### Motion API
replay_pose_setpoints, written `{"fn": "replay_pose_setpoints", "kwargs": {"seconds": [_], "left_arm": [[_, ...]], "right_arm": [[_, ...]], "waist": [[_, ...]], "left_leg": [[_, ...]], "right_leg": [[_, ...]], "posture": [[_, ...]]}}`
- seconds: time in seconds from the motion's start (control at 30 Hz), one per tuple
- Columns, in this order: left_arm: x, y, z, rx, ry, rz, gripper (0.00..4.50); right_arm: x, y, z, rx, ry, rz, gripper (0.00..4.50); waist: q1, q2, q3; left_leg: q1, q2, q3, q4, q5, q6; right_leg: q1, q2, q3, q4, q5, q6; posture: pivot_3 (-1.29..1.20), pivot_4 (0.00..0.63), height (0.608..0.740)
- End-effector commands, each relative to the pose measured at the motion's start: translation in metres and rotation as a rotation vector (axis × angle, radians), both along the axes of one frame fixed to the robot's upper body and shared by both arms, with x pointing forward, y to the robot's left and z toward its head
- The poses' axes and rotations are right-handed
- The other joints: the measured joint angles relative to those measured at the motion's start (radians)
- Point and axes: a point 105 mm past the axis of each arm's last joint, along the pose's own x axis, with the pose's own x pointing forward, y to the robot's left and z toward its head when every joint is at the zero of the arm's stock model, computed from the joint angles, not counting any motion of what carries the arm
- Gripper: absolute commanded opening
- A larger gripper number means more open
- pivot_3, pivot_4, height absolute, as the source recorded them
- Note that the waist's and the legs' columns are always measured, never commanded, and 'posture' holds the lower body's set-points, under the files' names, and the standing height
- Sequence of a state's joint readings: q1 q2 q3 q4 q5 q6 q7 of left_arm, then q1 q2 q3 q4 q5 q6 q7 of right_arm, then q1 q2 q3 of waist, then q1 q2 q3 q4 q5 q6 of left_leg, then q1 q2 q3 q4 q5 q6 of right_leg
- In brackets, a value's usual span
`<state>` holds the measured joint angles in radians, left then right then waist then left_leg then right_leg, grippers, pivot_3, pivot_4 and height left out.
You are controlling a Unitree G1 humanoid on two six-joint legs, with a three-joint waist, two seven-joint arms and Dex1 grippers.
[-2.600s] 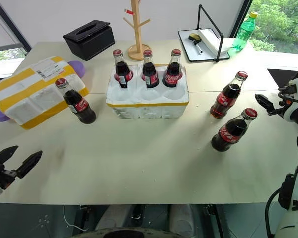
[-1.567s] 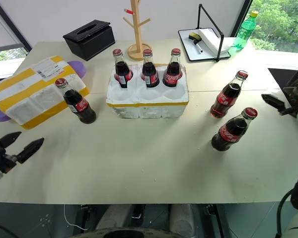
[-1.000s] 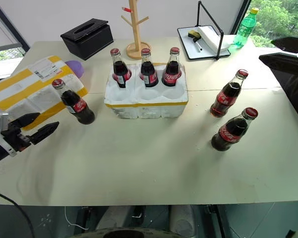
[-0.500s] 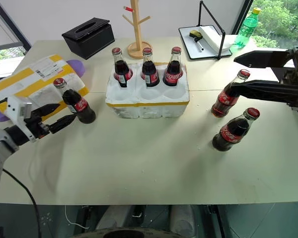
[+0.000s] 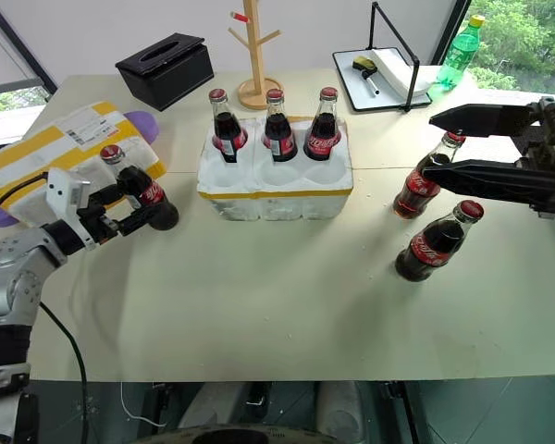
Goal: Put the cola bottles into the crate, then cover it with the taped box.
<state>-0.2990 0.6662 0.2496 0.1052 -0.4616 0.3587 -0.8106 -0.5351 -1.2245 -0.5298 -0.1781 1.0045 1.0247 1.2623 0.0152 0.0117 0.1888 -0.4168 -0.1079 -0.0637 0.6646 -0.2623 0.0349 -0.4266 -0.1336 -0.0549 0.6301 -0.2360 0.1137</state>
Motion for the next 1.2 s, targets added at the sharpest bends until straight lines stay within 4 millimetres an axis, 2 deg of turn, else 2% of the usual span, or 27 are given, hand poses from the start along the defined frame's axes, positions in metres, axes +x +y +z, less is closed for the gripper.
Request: {"fn": "replay_pose_setpoints", "kwargs": {"seconds": [0.03,0.2,0.27,0.37,0.5,0.63,0.8,0.9,1.03,1.1,1.2], "left_arm": [[0.007,-0.005,0.011,0.002,-0.051,-0.021,4.48],[0.012,-0.009,0.011,-0.014,-0.047,-0.031,4.48],[0.011,-0.009,0.010,-0.015,-0.046,-0.038,3.95],[0.010,-0.008,0.012,-0.011,-0.044,-0.045,2.80],[0.007,-0.005,0.023,0.004,-0.043,-0.067,2.85],[-0.001,-0.011,0.052,0.002,-0.031,-0.166,2.85],[-0.016,-0.028,0.103,0.022,-0.020,-0.375,2.85],[-0.020,-0.047,0.137,0.042,-0.038,-0.531,2.85],[-0.006,-0.080,0.181,-0.006,-0.116,-0.643,2.85],[0.004,-0.094,0.189,-0.016,-0.135,-0.669,2.85],[0.021,-0.109,0.176,0.023,-0.126,-0.690,2.85]], "right_arm": [[-0.007,0.005,0.007,0.002,-0.057,0.024,4.50],[-0.006,0.008,0.002,-0.004,-0.051,0.027,4.50],[-0.006,0.009,0.001,-0.005,-0.049,0.026,4.50],[-0.005,0.009,0.001,-0.009,-0.049,0.020,4.50],[-0.001,0.009,-0.003,-0.014,-0.047,0.004,4.50],[0.002,0.008,-0.007,-0.025,-0.042,-0.013,4.50],[0.004,0.005,-0.011,-0.027,-0.035,-0.034,4.50],[0.006,0.004,-0.012,-0.013,-0.034,-0.050,4.50],[0.009,0.003,-0.016,-0.007,-0.035,-0.075,4.50],[0.010,0.003,-0.017,-0.004,-0.037,-0.088,4.50],[0.010,0.003,-0.016,0.006,-0.045,-0.108,4.50]], "waist": [[0.000,0.000,0.000],[0.000,0.000,0.000],[-0.002,0.000,0.000],[-0.001,-0.001,0.000],[-0.004,-0.001,0.000],[-0.003,-0.004,0.001],[0.003,-0.009,0.005],[0.003,-0.011,0.005],[0.003,-0.011,0.006],[0.000,-0.011,0.006],[-0.010,-0.011,0.006]], "left_leg": [[0.000,0.000,0.000,0.000,0.000,0.000],[0.000,0.000,0.000,0.000,0.000,0.000],[0.000,0.000,0.000,0.000,0.000,0.000],[0.000,0.000,0.000,0.000,0.000,0.000],[0.000,0.000,0.000,0.000,0.000,0.000],[-0.001,0.000,0.000,0.000,0.000,0.000],[-0.005,0.000,0.000,0.003,0.000,0.000],[-0.006,-0.001,0.000,0.004,0.003,-0.004],[-0.007,-0.002,0.000,0.004,0.003,-0.004],[-0.007,-0.002,0.000,0.004,0.004,-0.004],[-0.005,-0.001,0.002,0.004,0.004,-0.004]], "right_leg": [[0.000,0.000,0.000,0.000,0.000,0.000],[0.000,0.000,0.000,0.000,0.000,0.000],[0.000,0.000,0.000,0.000,0.000,0.000],[0.000,0.000,0.000,0.000,0.000,0.000],[0.000,0.000,0.000,0.000,0.000,0.000],[-0.001,0.001,0.000,0.000,0.000,0.000],[-0.003,0.001,0.000,0.001,0.001,0.000],[-0.004,0.001,0.000,0.000,0.002,0.001],[-0.003,0.001,-0.001,0.000,0.002,0.002],[-0.003,0.001,-0.001,0.000,0.002,0.003],[-0.003,0.001,0.000,0.001,0.003,0.003]], "posture": [[0.00,0.150,0.736],[0.00,0.150,0.736],[0.00,0.150,0.736],[0.00,0.150,0.736],[0.00,0.150,0.736],[0.00,0.150,0.736],[0.00,0.150,0.736],[0.00,0.150,0.736],[0.00,0.150,0.736],[0.00,0.150,0.736],[0.00,0.150,0.736]]}}
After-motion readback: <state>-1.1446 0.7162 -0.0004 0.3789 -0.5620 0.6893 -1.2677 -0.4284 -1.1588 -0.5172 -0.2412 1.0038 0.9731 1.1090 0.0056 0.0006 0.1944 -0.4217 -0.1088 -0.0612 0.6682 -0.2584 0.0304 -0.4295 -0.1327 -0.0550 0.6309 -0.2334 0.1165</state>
